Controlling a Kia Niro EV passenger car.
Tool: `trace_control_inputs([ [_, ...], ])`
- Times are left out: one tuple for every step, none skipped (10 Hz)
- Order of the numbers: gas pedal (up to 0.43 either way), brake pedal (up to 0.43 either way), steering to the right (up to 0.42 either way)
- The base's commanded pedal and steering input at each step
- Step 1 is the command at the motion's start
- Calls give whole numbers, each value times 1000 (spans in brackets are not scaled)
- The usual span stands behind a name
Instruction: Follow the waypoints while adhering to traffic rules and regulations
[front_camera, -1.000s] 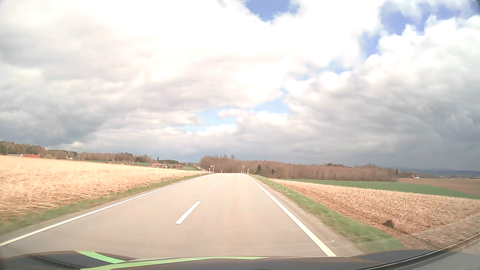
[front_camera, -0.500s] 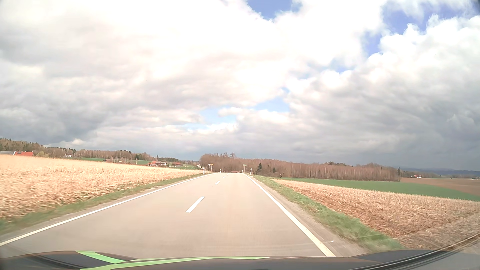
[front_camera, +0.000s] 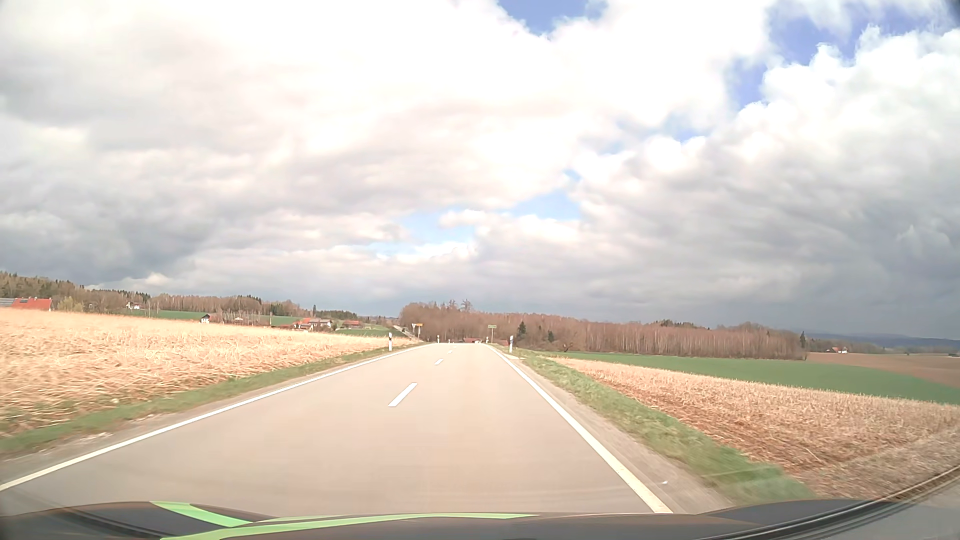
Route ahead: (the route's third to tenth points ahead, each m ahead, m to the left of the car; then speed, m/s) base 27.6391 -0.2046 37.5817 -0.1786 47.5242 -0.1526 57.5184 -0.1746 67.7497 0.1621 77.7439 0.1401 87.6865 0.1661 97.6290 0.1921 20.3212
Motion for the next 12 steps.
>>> trace_control_inputs([
  [177, 0, -1],
  [177, 0, -1],
  [177, 0, -1],
  [177, 0, -1],
  [177, 0, -1],
  [177, 0, -1],
  [177, 0, -1],
  [177, 0, -1],
  [177, 0, -1],
  [177, 0, 0],
  [177, 0, 0],
  [177, 0, 0],
])
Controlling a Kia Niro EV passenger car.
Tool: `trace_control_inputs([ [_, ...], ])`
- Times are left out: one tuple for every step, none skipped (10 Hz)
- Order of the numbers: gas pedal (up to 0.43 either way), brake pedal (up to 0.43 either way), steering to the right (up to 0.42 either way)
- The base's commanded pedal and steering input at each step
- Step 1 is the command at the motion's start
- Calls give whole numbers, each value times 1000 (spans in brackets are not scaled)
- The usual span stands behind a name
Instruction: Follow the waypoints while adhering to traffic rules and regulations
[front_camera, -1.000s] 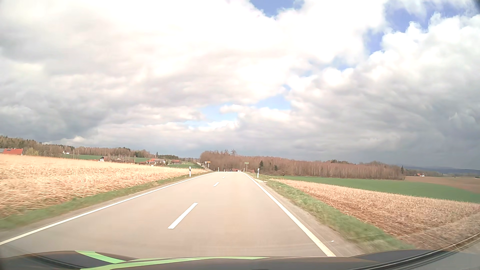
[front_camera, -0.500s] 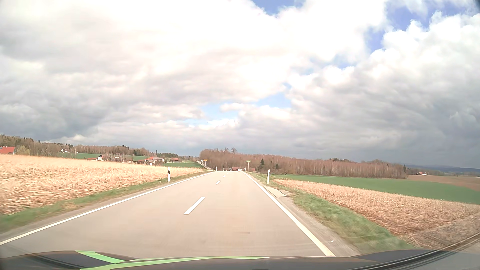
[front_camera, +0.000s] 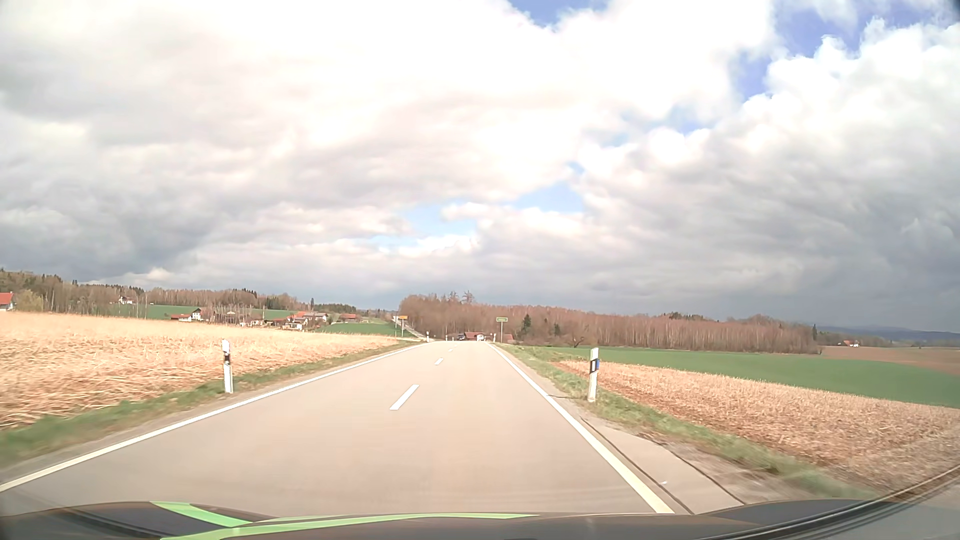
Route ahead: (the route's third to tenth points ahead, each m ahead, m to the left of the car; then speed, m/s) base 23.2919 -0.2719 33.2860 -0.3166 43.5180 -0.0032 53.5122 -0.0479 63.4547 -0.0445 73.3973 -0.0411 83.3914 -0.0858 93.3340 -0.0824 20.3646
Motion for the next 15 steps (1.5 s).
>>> trace_control_inputs([
  [177, 0, 0],
  [177, 0, 0],
  [177, 0, 0],
  [177, 0, 0],
  [177, 0, 0],
  [177, 0, 0],
  [177, 0, 0],
  [177, 0, 0],
  [177, 0, 0],
  [177, 0, 0],
  [177, 0, 0],
  [177, 0, 0],
  [177, 0, 0],
  [177, 0, 0],
  [177, 0, 0],
])
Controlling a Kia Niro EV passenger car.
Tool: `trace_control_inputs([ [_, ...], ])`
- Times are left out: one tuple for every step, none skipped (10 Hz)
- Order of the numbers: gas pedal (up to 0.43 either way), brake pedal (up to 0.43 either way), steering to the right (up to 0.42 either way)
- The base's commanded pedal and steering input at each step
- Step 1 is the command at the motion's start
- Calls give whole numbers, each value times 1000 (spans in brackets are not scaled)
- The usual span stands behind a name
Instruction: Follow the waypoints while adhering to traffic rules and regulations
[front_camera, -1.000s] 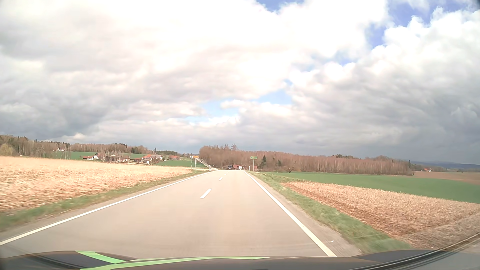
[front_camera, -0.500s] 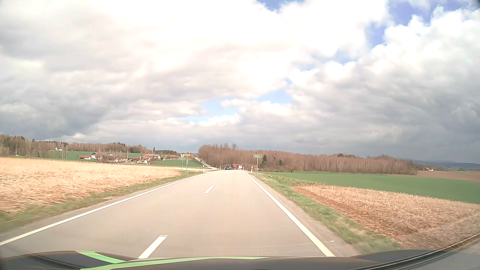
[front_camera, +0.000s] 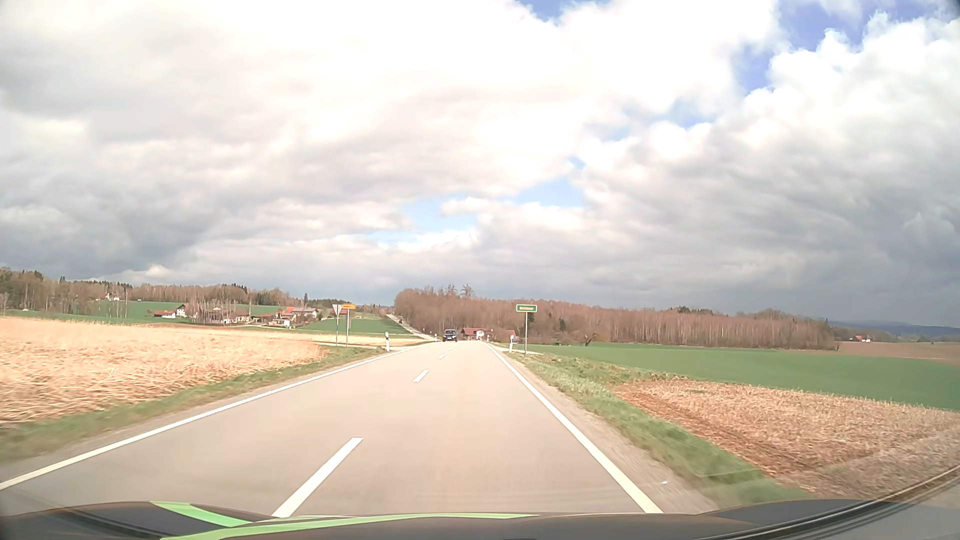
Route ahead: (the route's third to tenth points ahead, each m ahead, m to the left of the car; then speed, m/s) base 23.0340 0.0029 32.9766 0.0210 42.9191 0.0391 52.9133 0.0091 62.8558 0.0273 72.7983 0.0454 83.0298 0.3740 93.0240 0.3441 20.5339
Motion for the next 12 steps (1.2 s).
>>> trace_control_inputs([
  [177, 0, 0],
  [177, 0, 0],
  [177, 0, 0],
  [169, 0, 0],
  [169, 0, 0],
  [169, 0, 0],
  [169, 0, 0],
  [169, 0, -1],
  [169, 0, -1],
  [169, 0, -1],
  [169, 0, -1],
  [169, 0, -1],
])
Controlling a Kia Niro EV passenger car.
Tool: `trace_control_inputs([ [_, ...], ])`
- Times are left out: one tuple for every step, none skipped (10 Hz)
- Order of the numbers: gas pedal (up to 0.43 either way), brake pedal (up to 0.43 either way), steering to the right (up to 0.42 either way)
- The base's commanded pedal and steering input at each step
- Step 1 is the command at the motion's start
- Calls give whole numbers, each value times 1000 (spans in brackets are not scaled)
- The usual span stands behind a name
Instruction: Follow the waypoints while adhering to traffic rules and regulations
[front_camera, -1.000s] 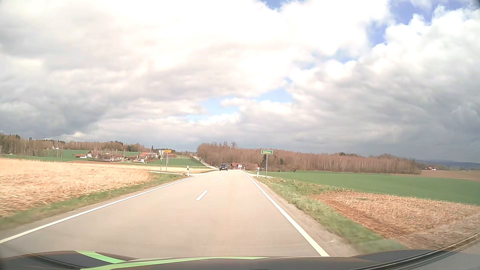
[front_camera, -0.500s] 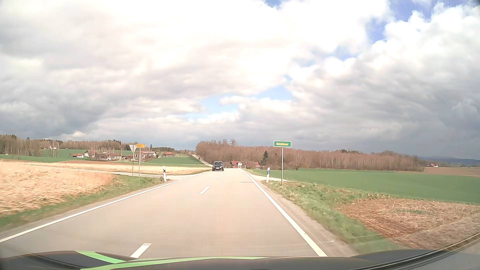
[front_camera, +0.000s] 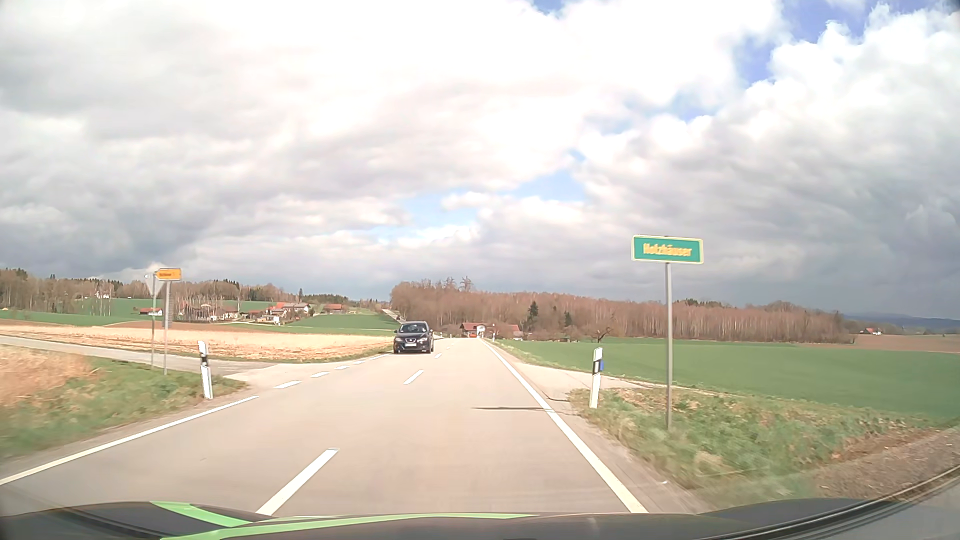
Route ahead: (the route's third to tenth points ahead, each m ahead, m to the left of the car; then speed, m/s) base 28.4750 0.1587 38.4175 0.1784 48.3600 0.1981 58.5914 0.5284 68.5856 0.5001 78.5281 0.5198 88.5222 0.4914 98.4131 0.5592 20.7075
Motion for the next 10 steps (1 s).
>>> trace_control_inputs([
  [157, 0, -1],
  [157, 0, -1],
  [150, 0, -1],
  [150, 0, -1],
  [150, 0, -1],
  [150, 0, -1],
  [150, 0, -1],
  [138, 0, -1],
  [138, 0, -1],
  [138, 0, -1],
])
